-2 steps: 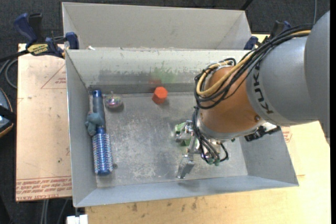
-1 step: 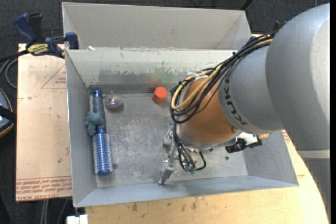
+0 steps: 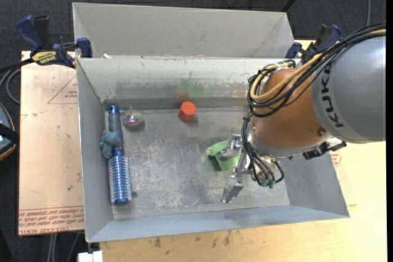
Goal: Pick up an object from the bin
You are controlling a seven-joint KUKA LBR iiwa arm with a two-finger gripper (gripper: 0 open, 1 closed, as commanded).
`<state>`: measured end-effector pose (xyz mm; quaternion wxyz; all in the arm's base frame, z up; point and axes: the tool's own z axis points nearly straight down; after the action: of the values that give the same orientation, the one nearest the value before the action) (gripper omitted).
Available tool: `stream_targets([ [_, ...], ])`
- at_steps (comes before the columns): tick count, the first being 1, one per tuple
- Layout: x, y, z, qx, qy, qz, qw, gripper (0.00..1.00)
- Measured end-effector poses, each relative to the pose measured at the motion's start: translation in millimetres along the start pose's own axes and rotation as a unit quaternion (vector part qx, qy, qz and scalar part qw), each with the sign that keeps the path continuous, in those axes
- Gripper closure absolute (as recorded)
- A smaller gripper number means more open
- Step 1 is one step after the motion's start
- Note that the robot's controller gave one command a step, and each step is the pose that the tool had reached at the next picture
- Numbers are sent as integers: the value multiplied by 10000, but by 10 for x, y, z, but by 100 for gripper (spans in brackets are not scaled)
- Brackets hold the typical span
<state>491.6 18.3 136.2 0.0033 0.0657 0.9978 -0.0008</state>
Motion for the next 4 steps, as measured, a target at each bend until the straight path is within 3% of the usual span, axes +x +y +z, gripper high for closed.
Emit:
stream_targets([
  [1,-919,67,145,-14,-9,-459,9989,0],
  [2,-1265,-312,582,-19,9,-30,10000,0],
  [3,-1274,-298,552,-20,-18,-44,10000,100],
  [4,-1321,-254,-524,-15,-27,-253,9997,100],
])
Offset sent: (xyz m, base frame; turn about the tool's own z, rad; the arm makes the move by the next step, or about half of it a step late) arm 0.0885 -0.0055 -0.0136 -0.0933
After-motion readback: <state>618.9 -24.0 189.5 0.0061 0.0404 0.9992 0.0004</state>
